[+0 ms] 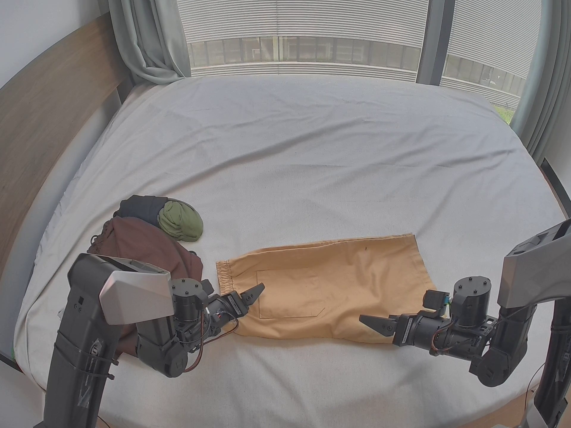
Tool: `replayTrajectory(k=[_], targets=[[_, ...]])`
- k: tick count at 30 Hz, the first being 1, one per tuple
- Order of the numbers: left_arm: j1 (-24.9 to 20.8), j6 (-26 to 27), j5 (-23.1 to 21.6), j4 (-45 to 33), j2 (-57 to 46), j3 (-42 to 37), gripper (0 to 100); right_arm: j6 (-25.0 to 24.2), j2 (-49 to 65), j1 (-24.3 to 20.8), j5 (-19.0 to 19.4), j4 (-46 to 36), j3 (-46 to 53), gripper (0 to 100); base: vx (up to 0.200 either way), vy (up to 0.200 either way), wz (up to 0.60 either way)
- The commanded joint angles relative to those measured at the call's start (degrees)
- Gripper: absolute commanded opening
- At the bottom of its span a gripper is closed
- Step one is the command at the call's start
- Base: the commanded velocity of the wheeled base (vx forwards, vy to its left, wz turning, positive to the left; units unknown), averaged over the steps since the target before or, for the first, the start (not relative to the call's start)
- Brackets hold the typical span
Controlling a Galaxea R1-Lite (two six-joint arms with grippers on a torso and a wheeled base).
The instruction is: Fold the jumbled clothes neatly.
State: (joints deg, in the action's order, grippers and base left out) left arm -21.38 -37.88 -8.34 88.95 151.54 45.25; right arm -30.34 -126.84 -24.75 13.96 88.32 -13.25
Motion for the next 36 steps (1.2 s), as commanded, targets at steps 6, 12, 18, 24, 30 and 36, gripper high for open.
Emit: replayTrajectory(k=[6,12,18,24,30,36], targets=[[0.29,-1.06,0.08,-0.10,0.60,0.01,0,0.02,-0.77,-0.13,0.10,0.10,-0.02,100,0.000,0.000,0.00],[0.46,-3.61,3.24,-0.10,-2.22,-0.78,0,-0.07,-2.18,0.93,0.02,0.10,-1.25,100,0.000,0.000,0.00],[-0.06,-6.07,1.75,-0.10,-7.22,-7.90,0,-0.16,-2.27,2.60,0.02,0.10,-2.31,100,0.000,0.000,0.00],[-0.06,-6.51,1.22,-0.10,-8.19,-10.01,0,-0.16,-2.36,3.48,0.10,0.10,-2.39,100,0.000,0.000,0.00],[0.82,-7.39,-1.86,-0.10,-9.69,-13.70,0,-0.16,-2.71,3.39,0.10,0.10,-2.48,100,0.000,0.000,0.00],[3.36,-7.21,-2.30,-0.10,-10.74,-16.60,0,-0.16,-2.80,3.39,0.10,0.10,-2.48,100,0.000,0.000,0.00]])
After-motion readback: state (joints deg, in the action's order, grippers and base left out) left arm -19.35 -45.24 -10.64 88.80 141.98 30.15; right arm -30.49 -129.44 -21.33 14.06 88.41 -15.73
